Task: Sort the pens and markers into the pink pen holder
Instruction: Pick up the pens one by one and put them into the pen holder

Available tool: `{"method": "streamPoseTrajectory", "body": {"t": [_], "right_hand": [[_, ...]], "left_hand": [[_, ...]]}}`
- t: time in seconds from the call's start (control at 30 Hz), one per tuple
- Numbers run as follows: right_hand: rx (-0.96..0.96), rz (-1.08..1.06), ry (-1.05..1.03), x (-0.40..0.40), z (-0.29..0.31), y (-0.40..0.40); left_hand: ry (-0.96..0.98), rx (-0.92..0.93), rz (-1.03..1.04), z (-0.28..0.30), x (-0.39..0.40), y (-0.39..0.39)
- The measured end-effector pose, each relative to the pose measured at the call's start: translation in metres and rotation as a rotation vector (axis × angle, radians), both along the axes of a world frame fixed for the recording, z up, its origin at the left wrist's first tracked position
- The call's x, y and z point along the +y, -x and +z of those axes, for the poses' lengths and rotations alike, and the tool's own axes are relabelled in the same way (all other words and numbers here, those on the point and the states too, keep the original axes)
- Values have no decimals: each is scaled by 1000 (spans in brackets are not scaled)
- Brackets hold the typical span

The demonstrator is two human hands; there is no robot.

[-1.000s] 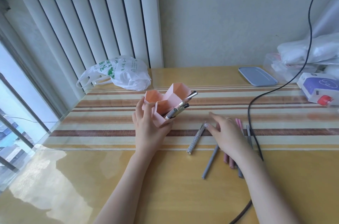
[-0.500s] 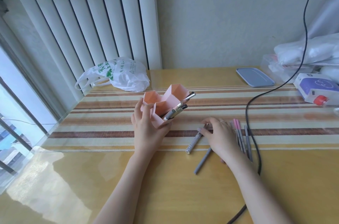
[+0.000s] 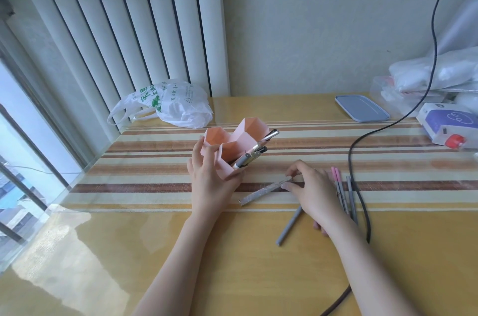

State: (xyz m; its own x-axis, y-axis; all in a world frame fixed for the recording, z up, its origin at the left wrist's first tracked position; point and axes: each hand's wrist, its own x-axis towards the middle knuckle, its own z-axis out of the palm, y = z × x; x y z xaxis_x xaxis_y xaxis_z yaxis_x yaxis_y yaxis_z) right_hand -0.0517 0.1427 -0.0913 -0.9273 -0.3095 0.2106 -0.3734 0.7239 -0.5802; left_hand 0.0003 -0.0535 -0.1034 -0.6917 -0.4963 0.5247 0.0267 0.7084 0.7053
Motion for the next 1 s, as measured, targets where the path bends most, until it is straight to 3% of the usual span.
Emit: {"method": "streamPoseTrajectory", "body": {"t": [0.2,0.57,0.77,1.0], "right_hand": [[-254,137,478,-5,14,-5],[-653,170,1181,-7,20,-3],[-743,266,1326,-7,24,-4],[-700,314,1345,-7,25,-6]], "left_hand": [[-8,-20,-2,-1,-1,1],[-26,-26,-8,3,1,-2],[-127,-66,-72,6,5,-5],[-161,-171,-122,1,2,-1]]}}
